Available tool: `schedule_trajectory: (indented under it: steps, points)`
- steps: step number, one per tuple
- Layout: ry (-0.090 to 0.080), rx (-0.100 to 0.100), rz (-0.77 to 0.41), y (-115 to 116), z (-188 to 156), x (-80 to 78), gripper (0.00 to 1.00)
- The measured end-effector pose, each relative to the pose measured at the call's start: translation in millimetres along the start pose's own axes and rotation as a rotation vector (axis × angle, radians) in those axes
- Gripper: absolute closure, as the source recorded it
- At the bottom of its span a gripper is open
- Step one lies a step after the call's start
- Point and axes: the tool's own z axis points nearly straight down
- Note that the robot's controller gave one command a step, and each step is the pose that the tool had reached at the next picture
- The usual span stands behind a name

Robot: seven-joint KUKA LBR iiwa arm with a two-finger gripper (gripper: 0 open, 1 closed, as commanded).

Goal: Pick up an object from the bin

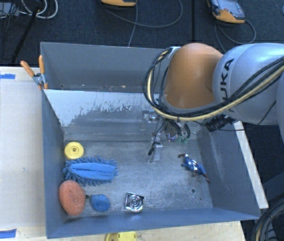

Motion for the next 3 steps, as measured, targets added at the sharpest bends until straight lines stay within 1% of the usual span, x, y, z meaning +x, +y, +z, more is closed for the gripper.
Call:
schedule_trajectory:
  steps: [1, 2, 3]
  points:
    - [0.005, -0.002, -0.033, 46, 16, 7.8, 0.00]
    - [-0.003, -0.001, -0.177, 66, 55, 14.0, 0.00]
    - [0.005, 0.000, -0.146, 94, 79, 30.3, 0.00]
